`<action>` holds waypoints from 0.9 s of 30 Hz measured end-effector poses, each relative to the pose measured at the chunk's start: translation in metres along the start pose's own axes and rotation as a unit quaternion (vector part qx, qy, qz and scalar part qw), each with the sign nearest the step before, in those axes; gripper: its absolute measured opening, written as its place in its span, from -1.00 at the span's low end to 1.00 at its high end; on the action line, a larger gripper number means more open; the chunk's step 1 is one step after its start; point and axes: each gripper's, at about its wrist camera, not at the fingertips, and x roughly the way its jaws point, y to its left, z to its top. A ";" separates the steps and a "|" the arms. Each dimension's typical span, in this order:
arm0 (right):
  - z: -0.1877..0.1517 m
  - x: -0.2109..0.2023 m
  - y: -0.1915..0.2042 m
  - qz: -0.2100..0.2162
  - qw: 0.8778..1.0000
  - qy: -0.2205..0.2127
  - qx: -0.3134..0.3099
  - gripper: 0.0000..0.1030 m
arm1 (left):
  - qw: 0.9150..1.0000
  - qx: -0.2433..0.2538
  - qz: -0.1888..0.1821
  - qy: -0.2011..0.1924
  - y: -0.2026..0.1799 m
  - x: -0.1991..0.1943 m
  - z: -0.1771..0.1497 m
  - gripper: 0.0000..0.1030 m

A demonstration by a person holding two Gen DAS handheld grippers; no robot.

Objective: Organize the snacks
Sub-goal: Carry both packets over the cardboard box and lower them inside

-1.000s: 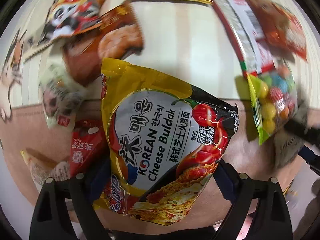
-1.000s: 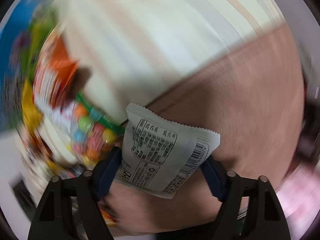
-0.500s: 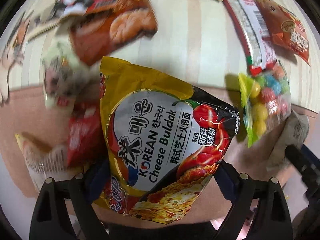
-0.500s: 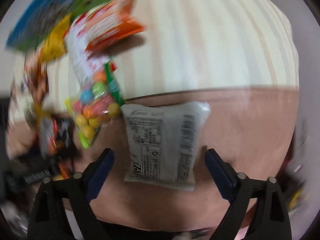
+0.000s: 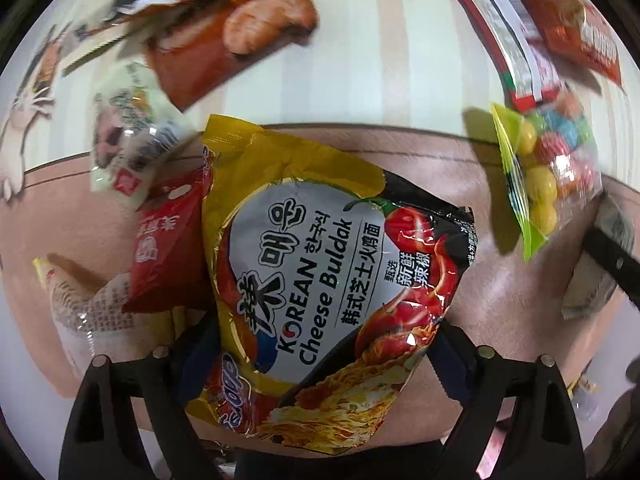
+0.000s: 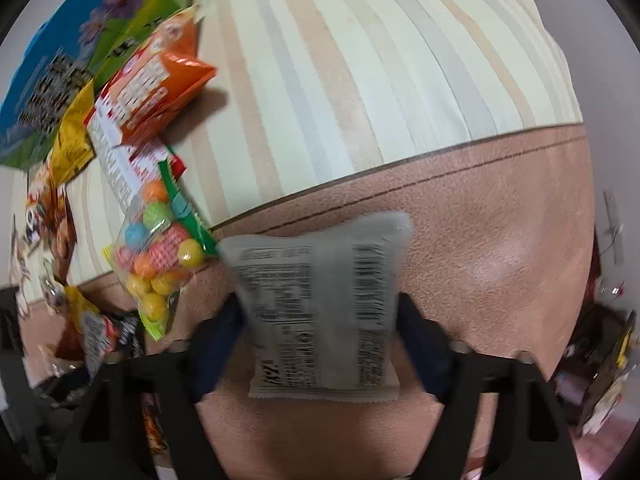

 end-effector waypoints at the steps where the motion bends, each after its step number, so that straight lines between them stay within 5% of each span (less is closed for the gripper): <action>1: -0.005 -0.001 0.008 -0.003 1.000 -0.004 -0.005 0.41 | 1.000 -0.003 0.000 -0.006 0.000 -0.003 -0.001 0.75; 12: -0.053 -0.042 0.051 0.021 1.000 -0.011 0.006 0.39 | 0.996 0.009 -0.072 -0.049 0.003 -0.023 -0.006 0.74; 17: -0.060 -0.078 0.071 0.063 0.998 -0.019 0.026 0.39 | 0.990 0.032 -0.101 -0.088 0.015 -0.068 -0.002 0.74; 27: -0.007 -0.158 0.100 0.147 0.987 -0.062 -0.009 0.39 | 0.977 0.003 -0.150 -0.153 0.023 -0.172 0.066 0.74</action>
